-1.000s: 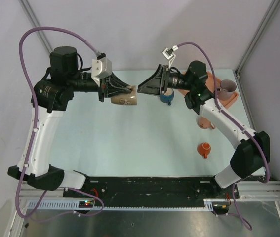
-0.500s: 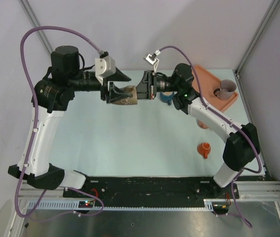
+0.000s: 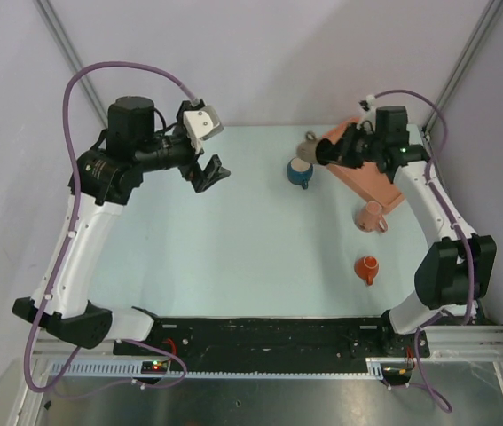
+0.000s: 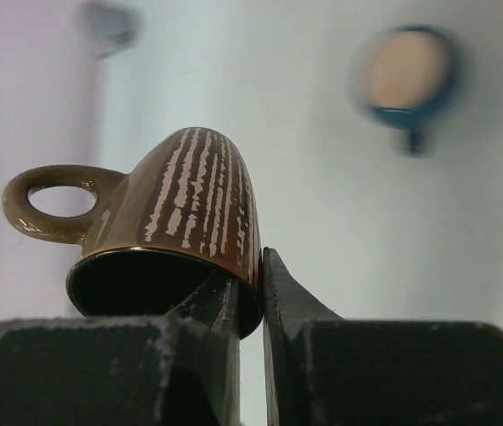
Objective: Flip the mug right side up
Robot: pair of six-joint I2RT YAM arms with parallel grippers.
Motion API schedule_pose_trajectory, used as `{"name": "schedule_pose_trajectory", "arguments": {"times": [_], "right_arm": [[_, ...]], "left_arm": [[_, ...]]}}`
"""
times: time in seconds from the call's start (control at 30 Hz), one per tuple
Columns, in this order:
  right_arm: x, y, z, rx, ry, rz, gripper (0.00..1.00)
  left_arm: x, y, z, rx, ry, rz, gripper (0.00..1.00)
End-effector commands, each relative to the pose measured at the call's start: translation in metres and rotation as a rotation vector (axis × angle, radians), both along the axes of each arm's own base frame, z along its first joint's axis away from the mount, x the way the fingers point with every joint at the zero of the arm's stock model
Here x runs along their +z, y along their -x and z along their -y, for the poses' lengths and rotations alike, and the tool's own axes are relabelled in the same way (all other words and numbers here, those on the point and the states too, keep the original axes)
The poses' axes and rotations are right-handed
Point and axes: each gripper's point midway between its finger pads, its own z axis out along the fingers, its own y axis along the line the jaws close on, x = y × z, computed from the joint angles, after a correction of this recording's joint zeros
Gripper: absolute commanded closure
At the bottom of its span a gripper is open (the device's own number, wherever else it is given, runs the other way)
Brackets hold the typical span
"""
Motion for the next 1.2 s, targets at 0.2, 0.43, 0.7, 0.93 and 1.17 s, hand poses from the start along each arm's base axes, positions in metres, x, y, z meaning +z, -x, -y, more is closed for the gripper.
{"name": "schedule_pose_trajectory", "arguments": {"times": [0.2,0.43,0.7,0.93,1.17], "right_arm": [[-0.103,-0.029,0.226,-0.5,0.666,-0.345,1.0],[-0.135,-0.022,0.288,-0.569,0.837,-0.514,1.0],[-0.167,-0.029,0.305,-0.552,0.784,-0.583,1.0],[-0.185,-0.041,0.301,-0.512,0.742,-0.596,1.0],[-0.173,-0.04,0.301,-0.526,0.743,-0.58,0.49]], "left_arm": [[-0.027,0.006,-0.021,0.079,-0.071,0.023,0.0],[-0.042,0.01,-0.026,0.07,-0.108,0.025,0.0],[-0.049,0.009,-0.028,0.072,-0.13,0.025,0.0],[-0.061,0.002,-0.029,0.108,-0.136,-0.023,0.0],[-0.098,-0.05,-0.067,0.477,-0.098,-0.251,0.0]]}}
